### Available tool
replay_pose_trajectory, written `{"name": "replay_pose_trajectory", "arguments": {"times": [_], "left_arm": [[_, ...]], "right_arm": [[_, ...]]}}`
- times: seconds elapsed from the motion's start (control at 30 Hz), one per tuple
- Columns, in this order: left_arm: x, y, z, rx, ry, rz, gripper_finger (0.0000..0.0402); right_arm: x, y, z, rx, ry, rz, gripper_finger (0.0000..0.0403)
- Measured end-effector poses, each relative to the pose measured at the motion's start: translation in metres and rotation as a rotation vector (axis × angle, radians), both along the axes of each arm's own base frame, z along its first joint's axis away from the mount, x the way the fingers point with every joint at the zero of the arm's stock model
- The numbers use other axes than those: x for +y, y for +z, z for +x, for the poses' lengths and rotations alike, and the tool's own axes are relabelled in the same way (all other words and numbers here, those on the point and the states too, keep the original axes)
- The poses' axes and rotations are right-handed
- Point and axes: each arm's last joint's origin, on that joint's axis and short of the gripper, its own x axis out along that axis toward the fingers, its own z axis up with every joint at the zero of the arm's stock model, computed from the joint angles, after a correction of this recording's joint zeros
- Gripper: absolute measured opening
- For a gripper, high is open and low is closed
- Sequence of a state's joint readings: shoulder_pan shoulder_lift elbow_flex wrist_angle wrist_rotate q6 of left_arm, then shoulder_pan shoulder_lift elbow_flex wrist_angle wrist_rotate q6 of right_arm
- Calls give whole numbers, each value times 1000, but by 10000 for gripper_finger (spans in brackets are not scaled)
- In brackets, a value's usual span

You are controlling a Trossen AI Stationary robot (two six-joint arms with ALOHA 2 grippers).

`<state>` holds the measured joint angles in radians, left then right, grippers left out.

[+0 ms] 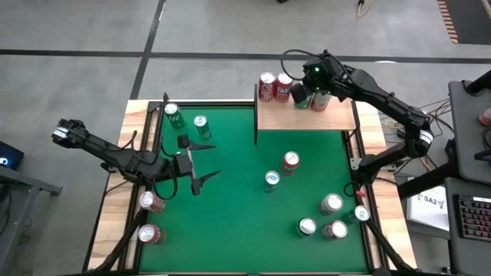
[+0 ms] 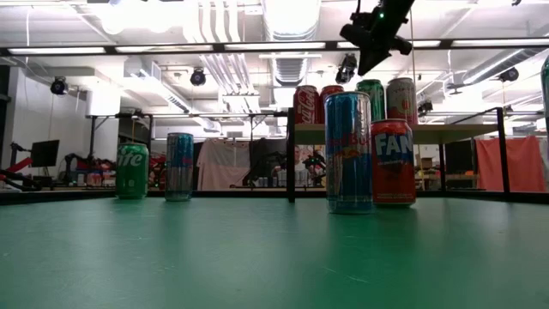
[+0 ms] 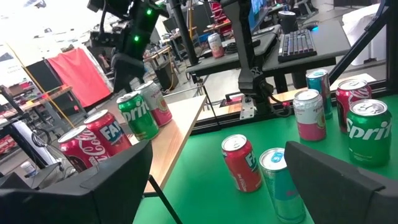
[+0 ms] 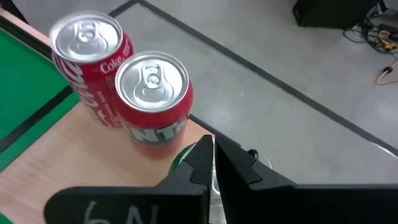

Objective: Place canned beverage on shelf
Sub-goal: Put the bottom left green soda can on the shelf

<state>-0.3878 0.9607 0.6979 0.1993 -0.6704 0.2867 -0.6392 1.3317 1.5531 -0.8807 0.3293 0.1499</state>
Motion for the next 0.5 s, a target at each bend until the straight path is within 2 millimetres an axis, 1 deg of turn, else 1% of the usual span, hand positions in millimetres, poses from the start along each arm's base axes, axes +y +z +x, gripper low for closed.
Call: {"name": "replay_pose_trajectory", "arguments": {"times": [0.1, 0.23, 0.37, 0.5], "left_arm": [[0, 0, 0, -7, 0, -23, 349], [0, 0, 0, -19, 3, -65, 349], [0, 0, 0, -25, 2, -86, 349], [0, 0, 0, -29, 3, -101, 349]], "right_arm": [[3, 8, -4, -19, 2, -12, 9], [9, 12, -10, -61, 16, 23, 9], [13, 9, -15, -46, -16, 76, 9], [13, 3, -15, -22, -35, 101, 9]]}}
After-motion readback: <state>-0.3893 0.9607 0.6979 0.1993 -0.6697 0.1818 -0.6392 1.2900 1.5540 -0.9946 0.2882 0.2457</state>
